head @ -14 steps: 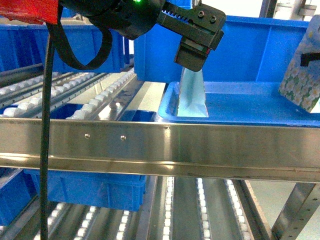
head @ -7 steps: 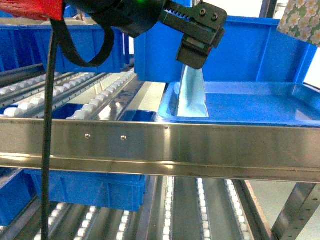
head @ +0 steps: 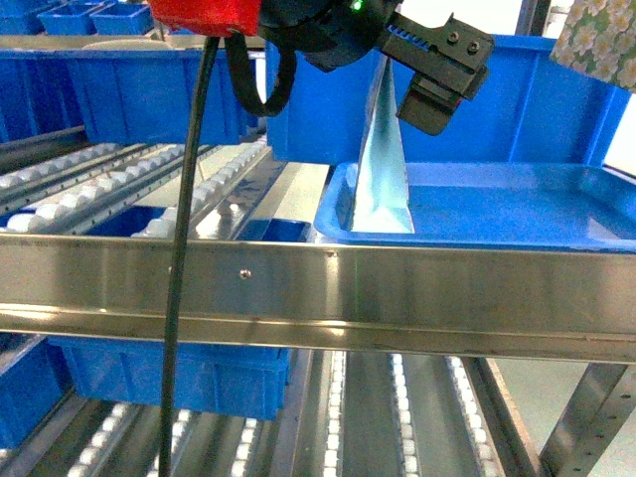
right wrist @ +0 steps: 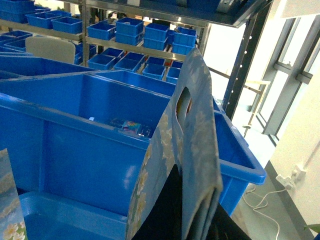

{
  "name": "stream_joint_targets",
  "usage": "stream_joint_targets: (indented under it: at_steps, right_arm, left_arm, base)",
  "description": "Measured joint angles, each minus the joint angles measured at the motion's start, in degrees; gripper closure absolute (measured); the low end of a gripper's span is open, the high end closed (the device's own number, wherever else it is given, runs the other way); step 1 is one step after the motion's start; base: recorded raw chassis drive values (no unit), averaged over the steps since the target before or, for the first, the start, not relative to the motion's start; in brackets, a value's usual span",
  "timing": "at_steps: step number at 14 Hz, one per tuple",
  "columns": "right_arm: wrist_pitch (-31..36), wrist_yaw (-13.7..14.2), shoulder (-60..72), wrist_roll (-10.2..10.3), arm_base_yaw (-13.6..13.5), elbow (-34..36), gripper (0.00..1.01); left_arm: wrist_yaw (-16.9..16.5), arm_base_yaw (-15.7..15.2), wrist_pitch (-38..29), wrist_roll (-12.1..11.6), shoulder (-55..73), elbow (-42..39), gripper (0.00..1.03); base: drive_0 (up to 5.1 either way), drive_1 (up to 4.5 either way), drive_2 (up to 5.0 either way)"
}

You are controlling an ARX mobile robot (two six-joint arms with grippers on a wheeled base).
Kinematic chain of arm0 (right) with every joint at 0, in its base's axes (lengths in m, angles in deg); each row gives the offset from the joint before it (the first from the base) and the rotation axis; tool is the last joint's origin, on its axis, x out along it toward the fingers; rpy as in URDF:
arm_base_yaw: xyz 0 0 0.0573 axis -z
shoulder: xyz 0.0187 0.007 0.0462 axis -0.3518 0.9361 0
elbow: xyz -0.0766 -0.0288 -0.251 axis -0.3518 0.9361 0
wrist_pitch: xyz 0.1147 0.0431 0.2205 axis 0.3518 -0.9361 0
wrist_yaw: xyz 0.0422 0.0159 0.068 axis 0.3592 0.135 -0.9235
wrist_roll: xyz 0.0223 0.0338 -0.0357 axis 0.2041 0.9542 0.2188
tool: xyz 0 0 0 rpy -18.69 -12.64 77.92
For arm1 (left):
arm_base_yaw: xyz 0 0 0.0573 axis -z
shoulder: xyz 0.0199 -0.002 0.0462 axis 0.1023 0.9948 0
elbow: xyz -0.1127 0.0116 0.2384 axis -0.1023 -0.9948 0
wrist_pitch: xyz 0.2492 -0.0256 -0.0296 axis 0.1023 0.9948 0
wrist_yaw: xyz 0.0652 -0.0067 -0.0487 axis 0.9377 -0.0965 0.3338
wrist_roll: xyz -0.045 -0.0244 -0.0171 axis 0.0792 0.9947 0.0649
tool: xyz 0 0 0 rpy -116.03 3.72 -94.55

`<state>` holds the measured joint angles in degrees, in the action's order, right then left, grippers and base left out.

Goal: Move flower gift bag to table near conveyor

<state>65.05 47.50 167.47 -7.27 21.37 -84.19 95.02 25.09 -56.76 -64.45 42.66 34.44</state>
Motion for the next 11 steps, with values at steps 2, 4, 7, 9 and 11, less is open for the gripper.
stream_joint_targets:
  at_steps: [2, 4, 7, 9, 11]
  right_arm:
    - [-0.02, -0.02, 0.0, 0.0, 0.0, 0.0, 0.99]
    - [0.0, -0.02, 0.0, 0.0, 0.0, 0.0, 0.99]
    - [0.0, -0.02, 0.0, 0.0, 0.0, 0.0, 0.99]
    - [-0.04, -0.02, 0.0, 0.0, 0.0, 0.0, 0.99]
    - [-0.04, -0.04, 0.0, 0.0, 0.0, 0.0, 0.99]
  left_arm:
    - [0.79, 0.07, 0.85, 0.02, 1.77, 1.62, 0.05]
    - [2.05, -0.31, 0.11, 0.68, 2.78, 1.75, 0.05]
    - [-1.81, -1.81, -6.62, 8.31, 3.74, 0.79, 0.05]
    - [-2.82, -2.75, -8.07, 13.6, 4.46, -0.48, 0.05]
    - [-2.82, -2.99, -7.17, 15.87, 6.67, -0.48, 0.05]
  base:
    - [0.0, 0.0, 0.0]
    - [0.0, 0.0, 0.0]
    - [0.0, 0.0, 0.0]
    - [0.0, 0.0, 0.0]
    - [0.0, 0.0, 0.0]
